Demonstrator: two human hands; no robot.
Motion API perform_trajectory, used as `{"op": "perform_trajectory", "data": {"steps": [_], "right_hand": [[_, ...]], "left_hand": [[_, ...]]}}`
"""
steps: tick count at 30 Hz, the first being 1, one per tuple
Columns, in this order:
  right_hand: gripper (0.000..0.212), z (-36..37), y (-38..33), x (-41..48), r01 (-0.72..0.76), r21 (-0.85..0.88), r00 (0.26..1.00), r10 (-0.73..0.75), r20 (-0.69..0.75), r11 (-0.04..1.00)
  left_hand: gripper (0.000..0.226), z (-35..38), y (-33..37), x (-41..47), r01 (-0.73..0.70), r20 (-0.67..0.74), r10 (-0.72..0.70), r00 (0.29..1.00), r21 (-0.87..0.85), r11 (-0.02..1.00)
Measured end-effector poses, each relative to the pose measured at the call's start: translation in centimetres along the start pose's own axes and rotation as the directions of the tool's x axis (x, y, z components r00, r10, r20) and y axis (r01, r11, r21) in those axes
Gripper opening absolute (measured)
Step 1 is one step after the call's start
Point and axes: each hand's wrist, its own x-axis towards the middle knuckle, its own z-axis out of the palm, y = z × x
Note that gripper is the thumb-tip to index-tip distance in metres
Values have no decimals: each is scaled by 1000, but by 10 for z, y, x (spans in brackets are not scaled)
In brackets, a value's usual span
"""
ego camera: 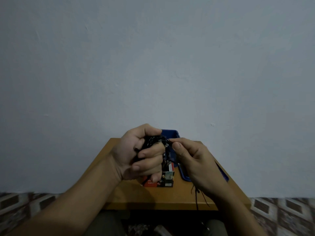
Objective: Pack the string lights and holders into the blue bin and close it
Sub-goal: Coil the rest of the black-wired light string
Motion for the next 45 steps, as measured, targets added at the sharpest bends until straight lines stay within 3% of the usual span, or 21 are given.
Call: {"op": "perform_trajectory", "data": {"steps": [8,13,18,25,32,40,45], "right_hand": [[28,6,8,-6,-116,95,992,111,60,989],[37,7,9,-8,-174,52,979,167,116,983],[29,7,5,-9,-201,50,965,189,184,978],[30,9,6,-10,-203,-64,964,211,159,977],[29,11,8,-10,-212,88,965,194,174,973],[34,12,16,-13,-317,47,929,301,214,947],[38,11,12,-13,-361,-16,906,355,231,932]], "left_hand": [[56,3,1,1,-177,-50,172,984,-106,979],[63,1,2,0,-225,-53,219,974,-184,957],[66,-1,3,-1,-286,-91,273,958,-206,936],[65,2,4,-2,-353,-188,322,928,-164,921],[62,9,6,-3,-414,-268,365,892,-154,897],[54,26,13,1,-528,-481,462,745,-3,849],[55,29,12,2,-535,-541,488,684,82,841]]}}
